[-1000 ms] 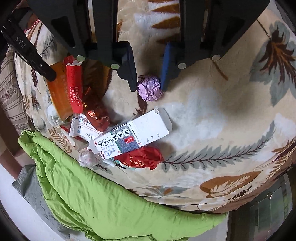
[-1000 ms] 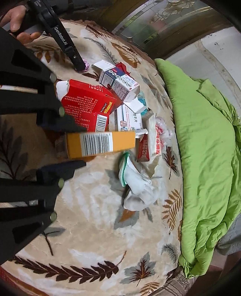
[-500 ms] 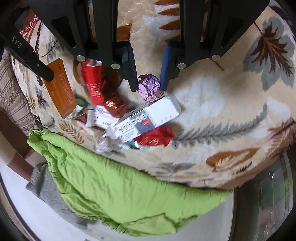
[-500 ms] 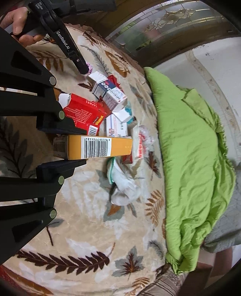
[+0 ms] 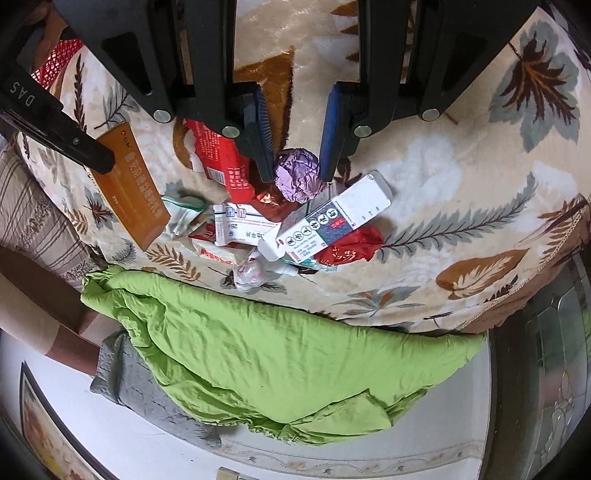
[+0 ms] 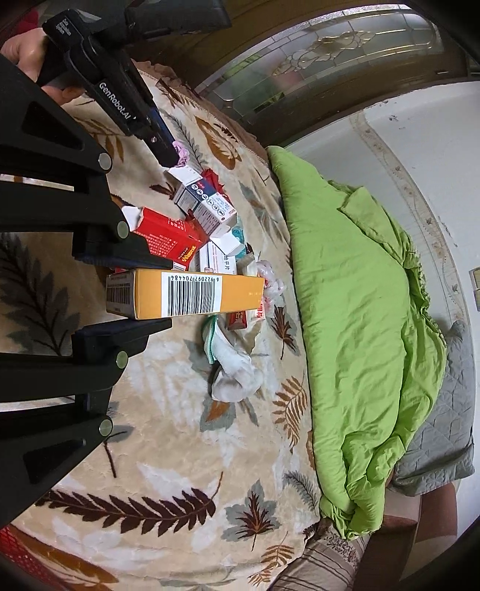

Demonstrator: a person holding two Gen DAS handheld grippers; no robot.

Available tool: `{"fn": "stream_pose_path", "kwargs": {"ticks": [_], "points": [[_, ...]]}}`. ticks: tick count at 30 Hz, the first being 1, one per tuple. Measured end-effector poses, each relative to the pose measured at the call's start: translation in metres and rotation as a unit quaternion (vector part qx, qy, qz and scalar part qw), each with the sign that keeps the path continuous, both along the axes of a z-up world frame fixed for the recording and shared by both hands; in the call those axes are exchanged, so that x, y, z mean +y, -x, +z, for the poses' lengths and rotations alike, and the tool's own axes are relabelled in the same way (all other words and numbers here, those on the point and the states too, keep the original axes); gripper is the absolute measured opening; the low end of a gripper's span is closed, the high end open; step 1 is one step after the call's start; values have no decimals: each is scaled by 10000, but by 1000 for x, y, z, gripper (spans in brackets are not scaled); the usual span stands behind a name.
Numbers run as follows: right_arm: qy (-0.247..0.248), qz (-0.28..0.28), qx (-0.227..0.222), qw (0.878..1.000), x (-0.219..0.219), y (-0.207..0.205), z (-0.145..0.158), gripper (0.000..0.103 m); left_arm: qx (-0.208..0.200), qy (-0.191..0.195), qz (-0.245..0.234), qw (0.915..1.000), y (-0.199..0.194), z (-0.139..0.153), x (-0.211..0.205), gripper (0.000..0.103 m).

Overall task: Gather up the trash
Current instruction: 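Lift the pink ball and orange box and carry both toward the red wastebasket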

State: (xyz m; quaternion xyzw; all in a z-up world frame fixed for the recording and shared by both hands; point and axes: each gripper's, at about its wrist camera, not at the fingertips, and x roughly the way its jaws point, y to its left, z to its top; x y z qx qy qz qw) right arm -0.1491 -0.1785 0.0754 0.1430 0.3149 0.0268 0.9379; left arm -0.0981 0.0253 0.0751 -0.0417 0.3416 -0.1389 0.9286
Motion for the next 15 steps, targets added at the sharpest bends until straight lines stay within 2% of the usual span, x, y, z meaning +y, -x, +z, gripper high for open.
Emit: {"fn": "stream_pose_path", "kwargs": {"ticks": [5,15], "points": [[-64,32,-36,10000,-2,13,3,26,-12,-24,-157,9999,8,0,-9,24],[-556,-107,130,9983,-31,52,7,26,0,-64,-603,9982,32,9,-35,24]]}}
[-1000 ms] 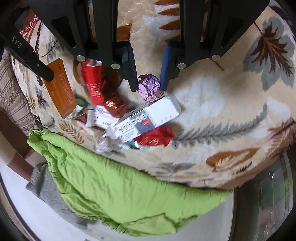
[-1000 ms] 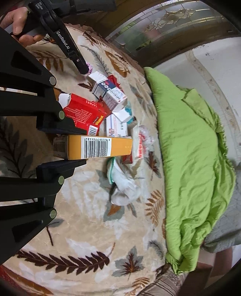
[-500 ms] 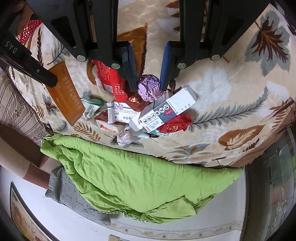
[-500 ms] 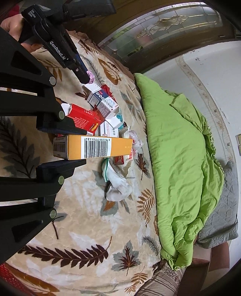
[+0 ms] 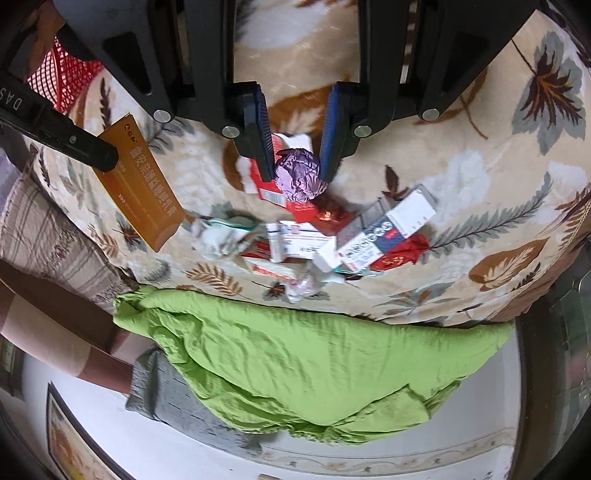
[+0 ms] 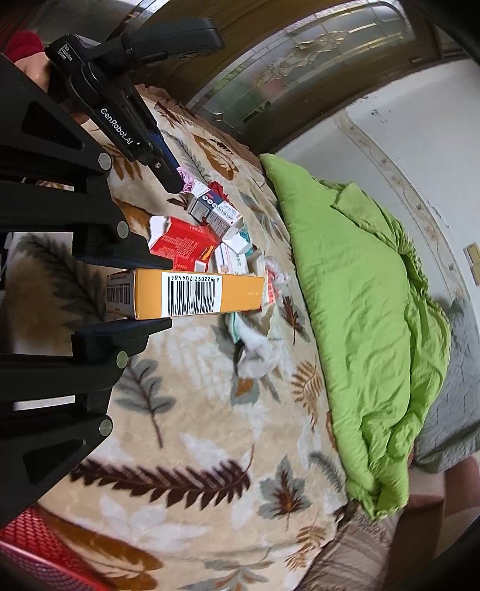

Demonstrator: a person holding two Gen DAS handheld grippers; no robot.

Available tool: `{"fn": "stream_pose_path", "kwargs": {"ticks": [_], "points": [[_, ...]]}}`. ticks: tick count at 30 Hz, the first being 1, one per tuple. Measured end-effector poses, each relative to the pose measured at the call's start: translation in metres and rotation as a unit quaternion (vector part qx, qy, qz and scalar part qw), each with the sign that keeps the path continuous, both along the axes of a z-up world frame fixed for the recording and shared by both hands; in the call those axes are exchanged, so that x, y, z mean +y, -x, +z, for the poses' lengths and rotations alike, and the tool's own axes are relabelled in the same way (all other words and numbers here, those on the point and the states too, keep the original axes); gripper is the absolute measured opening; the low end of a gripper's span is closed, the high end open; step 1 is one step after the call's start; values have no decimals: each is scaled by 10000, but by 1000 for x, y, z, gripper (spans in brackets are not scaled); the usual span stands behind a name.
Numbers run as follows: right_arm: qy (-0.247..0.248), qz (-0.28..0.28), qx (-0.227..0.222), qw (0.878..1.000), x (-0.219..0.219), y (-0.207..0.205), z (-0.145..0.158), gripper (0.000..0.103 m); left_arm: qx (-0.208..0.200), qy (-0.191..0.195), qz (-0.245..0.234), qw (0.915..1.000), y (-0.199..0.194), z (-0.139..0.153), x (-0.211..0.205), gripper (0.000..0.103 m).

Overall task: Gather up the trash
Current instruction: 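Lift the pink ball and orange box and carry both toward the red wastebasket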

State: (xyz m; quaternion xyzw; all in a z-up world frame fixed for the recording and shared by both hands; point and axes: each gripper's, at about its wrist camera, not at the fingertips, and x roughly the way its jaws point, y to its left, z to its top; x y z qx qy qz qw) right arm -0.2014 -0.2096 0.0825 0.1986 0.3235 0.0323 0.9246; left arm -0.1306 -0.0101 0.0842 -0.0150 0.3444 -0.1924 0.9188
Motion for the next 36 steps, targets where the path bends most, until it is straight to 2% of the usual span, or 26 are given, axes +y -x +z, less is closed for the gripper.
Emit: {"fn": "stream_pose_path", "kwargs": {"ticks": [13,23,36], "points": [[-162,-66,-102,9998,-14,29,14,26,-27,-262,-276,9993,32,13,-29,24],[-196,-37,-278,9994,-15,51,29,26,-349,-474,-298,9978,57,33,-39,24],[-318,-272,-436,9982,-36,98,44,26,-710,-565,-597,9941,92,58,-63,24]]}}
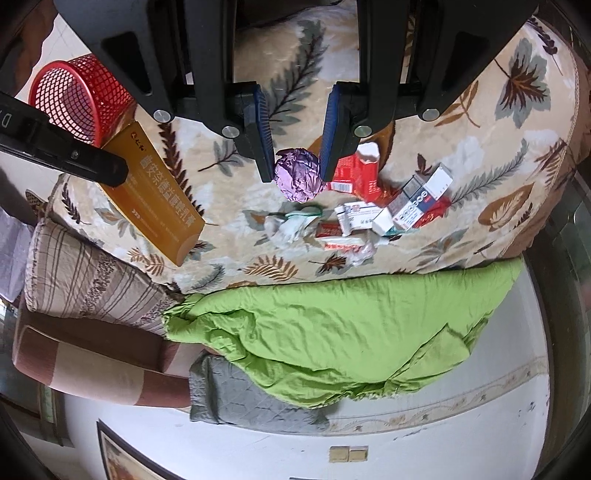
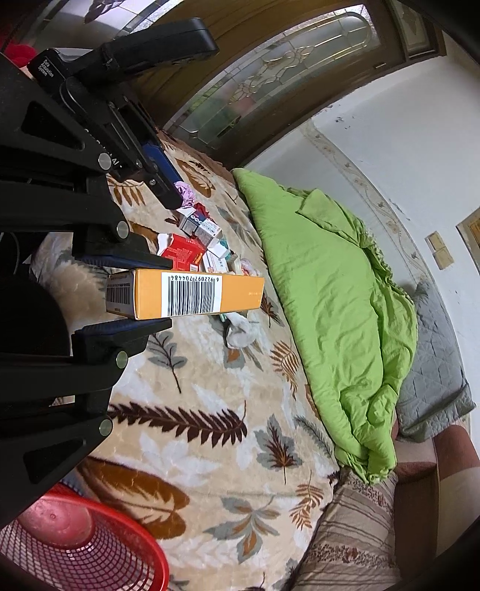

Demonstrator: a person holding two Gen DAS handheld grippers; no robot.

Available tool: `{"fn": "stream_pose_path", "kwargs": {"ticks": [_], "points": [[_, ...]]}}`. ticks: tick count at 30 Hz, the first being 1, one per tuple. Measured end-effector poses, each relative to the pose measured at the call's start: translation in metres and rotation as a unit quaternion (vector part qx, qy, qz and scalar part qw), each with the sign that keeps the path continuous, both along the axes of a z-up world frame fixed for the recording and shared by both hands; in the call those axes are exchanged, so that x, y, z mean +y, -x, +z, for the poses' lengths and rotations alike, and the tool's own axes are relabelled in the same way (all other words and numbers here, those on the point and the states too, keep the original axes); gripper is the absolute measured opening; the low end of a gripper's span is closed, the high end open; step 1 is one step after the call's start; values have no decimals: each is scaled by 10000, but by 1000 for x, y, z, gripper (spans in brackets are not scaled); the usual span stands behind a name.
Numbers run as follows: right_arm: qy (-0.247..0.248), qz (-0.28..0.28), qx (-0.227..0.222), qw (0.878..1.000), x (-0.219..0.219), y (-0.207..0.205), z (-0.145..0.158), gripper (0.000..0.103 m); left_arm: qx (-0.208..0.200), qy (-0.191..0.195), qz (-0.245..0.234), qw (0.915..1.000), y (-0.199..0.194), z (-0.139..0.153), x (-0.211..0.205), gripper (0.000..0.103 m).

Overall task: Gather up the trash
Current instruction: 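Lift the pink ball and orange box and carry both toward the red wastebasket, then open both tools over the red wastebasket to drop the ball and box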

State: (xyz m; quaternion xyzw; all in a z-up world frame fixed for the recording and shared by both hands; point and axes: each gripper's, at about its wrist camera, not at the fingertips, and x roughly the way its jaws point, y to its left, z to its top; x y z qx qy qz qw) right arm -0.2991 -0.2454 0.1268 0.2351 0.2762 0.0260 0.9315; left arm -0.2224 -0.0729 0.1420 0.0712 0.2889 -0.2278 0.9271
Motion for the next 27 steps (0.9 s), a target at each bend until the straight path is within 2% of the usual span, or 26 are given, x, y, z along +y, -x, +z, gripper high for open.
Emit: {"fn": "stream_pose_path", "kwargs": {"ticks": [10,18,23,27], "points": [[-111,-444,-51,9989,-37,46,5,26,-90,-48,-443,9990,24,11,-34,24],[-347,-1077,61,9936,-86,89,-8,26,-3,-78,-1021,9947,42,14,-80,24],[-446,-1592,137,9861,-122,122,-12,26,359,32,-1639,9858,57,13,-121,24],[-434,-1897,258,9805,-144,143,-17,26,842,87,-2203,9717,66,4,-159,24]]}}
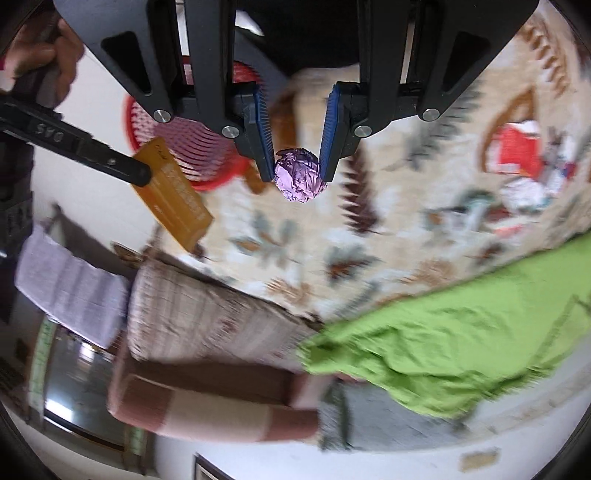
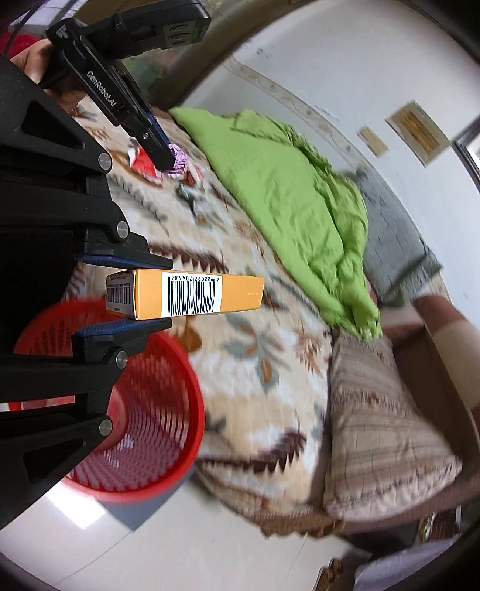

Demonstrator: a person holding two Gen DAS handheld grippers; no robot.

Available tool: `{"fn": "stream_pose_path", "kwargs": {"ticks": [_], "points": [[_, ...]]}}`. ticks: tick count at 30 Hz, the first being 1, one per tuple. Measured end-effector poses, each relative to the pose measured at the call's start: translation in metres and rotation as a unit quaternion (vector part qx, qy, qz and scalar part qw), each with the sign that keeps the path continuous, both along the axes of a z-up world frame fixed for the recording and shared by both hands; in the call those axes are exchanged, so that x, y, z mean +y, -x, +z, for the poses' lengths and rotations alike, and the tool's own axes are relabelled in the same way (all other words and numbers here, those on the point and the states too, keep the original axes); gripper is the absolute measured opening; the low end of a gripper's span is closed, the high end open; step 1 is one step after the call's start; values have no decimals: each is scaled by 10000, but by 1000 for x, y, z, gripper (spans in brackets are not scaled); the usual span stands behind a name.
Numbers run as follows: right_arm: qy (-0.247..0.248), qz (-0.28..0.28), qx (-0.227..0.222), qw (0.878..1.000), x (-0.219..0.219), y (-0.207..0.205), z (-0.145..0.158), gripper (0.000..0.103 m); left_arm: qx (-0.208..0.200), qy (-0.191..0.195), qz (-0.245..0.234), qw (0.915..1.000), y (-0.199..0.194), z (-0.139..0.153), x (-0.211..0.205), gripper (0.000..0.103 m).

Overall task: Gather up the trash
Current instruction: 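Open both tools over the red wastebasket to drop the ball and box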

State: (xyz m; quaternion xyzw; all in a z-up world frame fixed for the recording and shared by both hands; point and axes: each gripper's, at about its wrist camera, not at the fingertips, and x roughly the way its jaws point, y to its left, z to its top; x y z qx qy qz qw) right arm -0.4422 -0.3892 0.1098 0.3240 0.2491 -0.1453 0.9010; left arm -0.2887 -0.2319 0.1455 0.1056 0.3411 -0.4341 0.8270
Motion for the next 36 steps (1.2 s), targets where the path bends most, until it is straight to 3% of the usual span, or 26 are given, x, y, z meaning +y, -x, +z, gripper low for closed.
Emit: {"fn": "stream_pose_path", "kwargs": {"ticks": [5,11,13,15,17,24,27,31,36], "points": [[-163,-347,260,9989,-25,24,-21,26,576,-181,-578,9965,13,-22,-49,24],[-361,-542,470,9968,-41,32,-40,28,917,-351,-1021,9899,29,-42,-83,26],[-354,-604,562,9960,-44,33,-43,29,986,-363,-1050,9889,30,-45,-88,54],[-312,-615,607,9958,-46,31,-43,33,1001,-305,-1024,9892,30,-44,-87,64],[-231,-679,621,9955,-44,32,-41,45,1003,-254,-1036,9892,30,-42,-86,64],[90,-628,588,9963,-34,23,-26,47,1017,-96,-694,9923,12,-34,-59,64],[156,-501,593,9969,-25,11,-21,53,912,-70,-442,9948,3,-30,-39,64],[350,-89,553,9978,-1,-15,-13,54,801,-34,-55,9968,-14,-26,-7,65],[560,417,554,9960,33,-50,-6,63,766,13,394,9963,-33,-24,33,66]]}}
